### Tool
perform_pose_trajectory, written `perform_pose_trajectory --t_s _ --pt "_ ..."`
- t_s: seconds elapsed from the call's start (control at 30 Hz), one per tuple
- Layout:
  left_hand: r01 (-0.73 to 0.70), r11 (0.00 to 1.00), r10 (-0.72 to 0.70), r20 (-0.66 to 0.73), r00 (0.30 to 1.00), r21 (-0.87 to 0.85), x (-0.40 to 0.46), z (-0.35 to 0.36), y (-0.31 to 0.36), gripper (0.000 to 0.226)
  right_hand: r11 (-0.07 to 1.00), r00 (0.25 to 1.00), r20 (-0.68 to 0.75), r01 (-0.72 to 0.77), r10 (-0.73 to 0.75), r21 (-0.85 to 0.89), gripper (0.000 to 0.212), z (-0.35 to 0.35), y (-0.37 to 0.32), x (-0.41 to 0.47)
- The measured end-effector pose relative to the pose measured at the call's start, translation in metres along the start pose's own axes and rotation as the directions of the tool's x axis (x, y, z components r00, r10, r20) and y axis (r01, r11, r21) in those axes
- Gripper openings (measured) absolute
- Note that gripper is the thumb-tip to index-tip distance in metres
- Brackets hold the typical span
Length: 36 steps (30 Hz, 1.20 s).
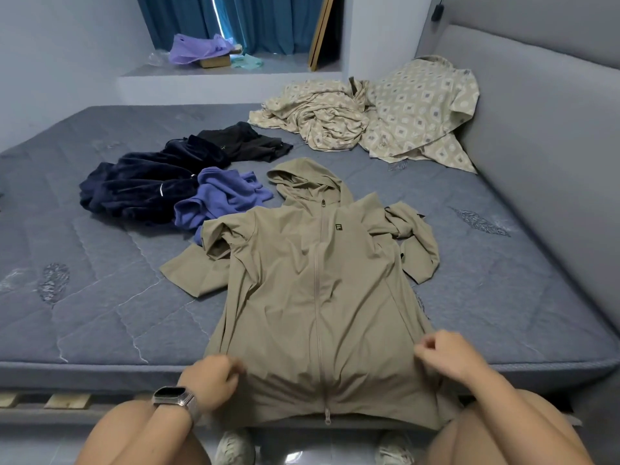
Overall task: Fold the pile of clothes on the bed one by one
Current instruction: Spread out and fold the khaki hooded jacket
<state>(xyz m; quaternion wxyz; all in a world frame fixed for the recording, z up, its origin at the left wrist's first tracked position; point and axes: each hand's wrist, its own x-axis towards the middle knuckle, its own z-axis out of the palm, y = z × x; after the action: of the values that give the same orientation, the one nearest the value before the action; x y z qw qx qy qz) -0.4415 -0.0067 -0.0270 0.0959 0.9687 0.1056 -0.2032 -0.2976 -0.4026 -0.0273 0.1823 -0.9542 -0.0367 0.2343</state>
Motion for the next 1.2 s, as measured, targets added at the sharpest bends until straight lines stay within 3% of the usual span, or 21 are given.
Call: perform_pose_trajectory --t_s 0.07,0.1,0.27,0.33,0.57,0.63,0.67,0.7,0.73,0.77,0.8,0.83,0.87,0.9,0.93,1.0,1.03,1.07,1.1,1.13,1.2 --pt "-0.038 0.994 0.019 -0.173 0.985 -0.103 0.009 -0.003 0.008 0.027 0.972 0.968 -0.240 -0.019 0.077 0.234 0.010 -0.003 -0.012 0.020" --pt "-0.069 0.984 0.028 -0.236 0.971 -0.166 0.014 -0.004 0.013 0.025 0.943 0.938 -0.316 -0.032 0.143 0.333 0.021 -0.006 -0.016 0.033" --pt "-0.233 0.905 0.105 -0.345 0.933 -0.356 0.049 0.000 0.034 0.029 0.752 0.865 -0.308 -0.114 0.397 0.649 0.060 -0.017 -0.013 0.106" --pt "-0.271 0.887 0.135 -0.351 0.927 -0.374 0.063 0.002 0.042 0.032 0.727 0.842 -0.303 -0.145 0.447 0.671 0.060 -0.018 -0.009 0.132" --pt "-0.347 0.872 0.203 -0.390 0.898 -0.345 0.103 -0.007 0.067 0.050 0.863 0.732 -0.480 -0.303 0.483 0.405 0.059 -0.026 -0.009 0.181" --pt "-0.345 0.869 0.202 -0.382 0.902 -0.354 0.114 -0.008 0.071 0.054 0.834 0.711 -0.490 -0.253 0.504 0.490 0.062 -0.035 -0.013 0.188" --pt "-0.341 0.870 0.199 -0.379 0.904 -0.357 0.118 -0.009 0.073 0.057 0.761 0.666 -0.504 -0.149 0.550 0.632 0.064 -0.046 -0.018 0.188" --pt "-0.336 0.871 0.196 -0.374 0.906 -0.359 0.124 -0.008 0.075 0.063 0.588 0.612 -0.482 0.033 0.627 0.808 0.060 -0.065 -0.027 0.183" --pt "-0.316 0.877 0.185 -0.352 0.917 -0.361 0.128 -0.009 0.077 0.070 0.319 0.598 -0.415 0.266 0.686 0.910 0.047 -0.089 -0.034 0.175" --pt "-0.301 0.880 0.174 -0.342 0.924 -0.367 0.132 -0.008 0.080 0.075 0.020 0.637 -0.361 0.476 0.681 0.879 0.031 -0.112 -0.038 0.165" --pt "-0.293 0.878 0.161 -0.343 0.925 -0.379 0.133 -0.011 0.085 0.076 -0.154 0.700 -0.371 0.564 0.610 0.811 0.022 -0.130 -0.047 0.149" --pt "-0.311 0.857 0.147 -0.384 0.912 -0.410 0.134 -0.014 0.091 0.072 -0.289 0.780 -0.431 0.586 0.454 0.757 0.021 -0.146 -0.060 0.133" --pt "-0.331 0.814 0.114 -0.428 0.897 -0.477 0.133 -0.020 0.097 0.064 -0.328 0.823 -0.500 0.567 0.271 0.756 0.022 -0.154 -0.075 0.119" --pt "-0.355 0.724 0.050 -0.467 0.883 -0.592 0.131 -0.025 0.101 0.054 -0.309 0.823 -0.559 0.559 0.096 0.770 0.023 -0.154 -0.092 0.104" --pt "-0.340 0.560 -0.044 -0.437 0.899 -0.756 0.126 -0.035 0.108 0.050 -0.256 0.799 -0.600 0.571 -0.044 0.780 0.029 -0.150 -0.111 0.089" --pt "-0.200 0.041 -0.077 -0.203 0.976 -0.979 0.121 -0.057 0.115 0.071 0.000 0.615 -0.661 0.732 -0.430 0.681 0.032 -0.131 -0.149 0.066" --pt "-0.081 -0.240 0.065 -0.099 0.993 -0.967 0.117 -0.068 0.116 0.081 0.111 0.510 -0.489 0.764 -0.708 0.635 0.026 -0.116 -0.169 0.057" --pt "0.030 -0.463 0.203 -0.073 0.976 -0.886 0.111 -0.078 0.116 0.082 0.288 0.482 -0.168 0.730 -0.860 0.620 0.028 -0.095 -0.185 0.050" --pt "0.118 -0.584 0.292 -0.072 0.954 -0.803 0.106 -0.087 0.115 0.077 0.430 0.464 0.113 0.666 -0.878 0.610 0.023 -0.079 -0.198 0.040" --pt "0.181 -0.619 0.283 -0.002 0.959 -0.765 0.103 -0.090 0.110 0.073 0.511 0.432 0.284 0.619 -0.856 0.596 0.023 -0.067 -0.206 0.034" --pt "0.223 -0.560 0.187 0.141 0.972 -0.798 0.101 -0.088 0.100 0.066 0.571 0.317 0.508 0.658 -0.801 0.491 0.026 -0.035 -0.213 0.034"
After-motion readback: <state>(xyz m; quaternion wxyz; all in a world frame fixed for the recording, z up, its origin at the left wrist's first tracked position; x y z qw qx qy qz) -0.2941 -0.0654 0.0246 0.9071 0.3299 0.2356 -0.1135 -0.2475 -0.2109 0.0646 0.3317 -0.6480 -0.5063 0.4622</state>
